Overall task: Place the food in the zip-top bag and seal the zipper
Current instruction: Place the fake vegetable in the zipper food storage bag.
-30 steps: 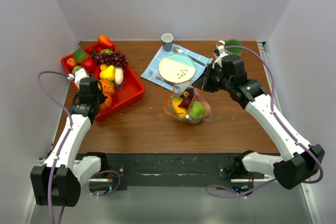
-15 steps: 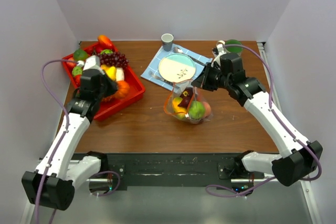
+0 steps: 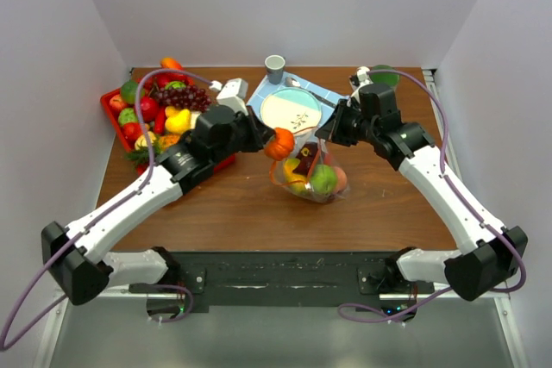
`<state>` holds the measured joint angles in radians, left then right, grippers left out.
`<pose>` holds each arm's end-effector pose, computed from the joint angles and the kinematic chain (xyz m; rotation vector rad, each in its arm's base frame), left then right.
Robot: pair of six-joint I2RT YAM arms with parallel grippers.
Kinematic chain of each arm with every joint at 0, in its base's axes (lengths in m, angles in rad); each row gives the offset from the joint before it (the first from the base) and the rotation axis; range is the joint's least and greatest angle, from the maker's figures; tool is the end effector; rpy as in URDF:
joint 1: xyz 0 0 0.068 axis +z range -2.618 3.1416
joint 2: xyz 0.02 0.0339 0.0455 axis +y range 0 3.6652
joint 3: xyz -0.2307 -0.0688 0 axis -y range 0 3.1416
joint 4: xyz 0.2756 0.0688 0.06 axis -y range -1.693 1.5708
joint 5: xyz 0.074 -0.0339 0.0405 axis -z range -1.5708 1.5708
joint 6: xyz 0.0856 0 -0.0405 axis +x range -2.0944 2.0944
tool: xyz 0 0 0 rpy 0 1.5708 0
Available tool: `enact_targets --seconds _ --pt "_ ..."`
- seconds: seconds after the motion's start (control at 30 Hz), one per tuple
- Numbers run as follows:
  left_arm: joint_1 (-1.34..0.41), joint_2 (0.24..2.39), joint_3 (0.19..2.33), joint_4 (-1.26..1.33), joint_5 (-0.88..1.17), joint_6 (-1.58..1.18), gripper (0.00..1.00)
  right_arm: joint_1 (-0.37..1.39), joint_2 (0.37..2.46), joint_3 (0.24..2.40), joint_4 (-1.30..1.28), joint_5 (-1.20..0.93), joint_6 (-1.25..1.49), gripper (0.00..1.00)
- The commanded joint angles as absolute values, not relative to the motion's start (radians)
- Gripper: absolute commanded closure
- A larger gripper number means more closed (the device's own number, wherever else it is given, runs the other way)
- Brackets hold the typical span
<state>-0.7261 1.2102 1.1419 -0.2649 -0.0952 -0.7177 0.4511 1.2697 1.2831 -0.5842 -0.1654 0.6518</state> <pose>0.2807 -0.2383 0.3183 -0.0595 2.0026 -0.8706 0.3175 0.1695 0.3119 0.1238 2.2439 0.8011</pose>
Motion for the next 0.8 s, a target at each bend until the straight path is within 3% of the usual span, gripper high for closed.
enact_targets --seconds 0.0,0.43,0.77 --pt "-0.805 1.291 1.219 -0.179 -0.153 -0.736 1.0 0.454 1.249 1.344 -0.609 -0.111 0.658 1.0" --pt "-0.956 1.595 1.396 -0.176 -0.245 -0.755 1.0 0.454 1.206 1.35 -0.667 -0.054 0.647 1.0" --pt "-0.979 1.675 1.488 -0.284 -0.482 -0.73 0.97 0.454 1.177 1.344 -0.693 -0.064 0.638 1.0"
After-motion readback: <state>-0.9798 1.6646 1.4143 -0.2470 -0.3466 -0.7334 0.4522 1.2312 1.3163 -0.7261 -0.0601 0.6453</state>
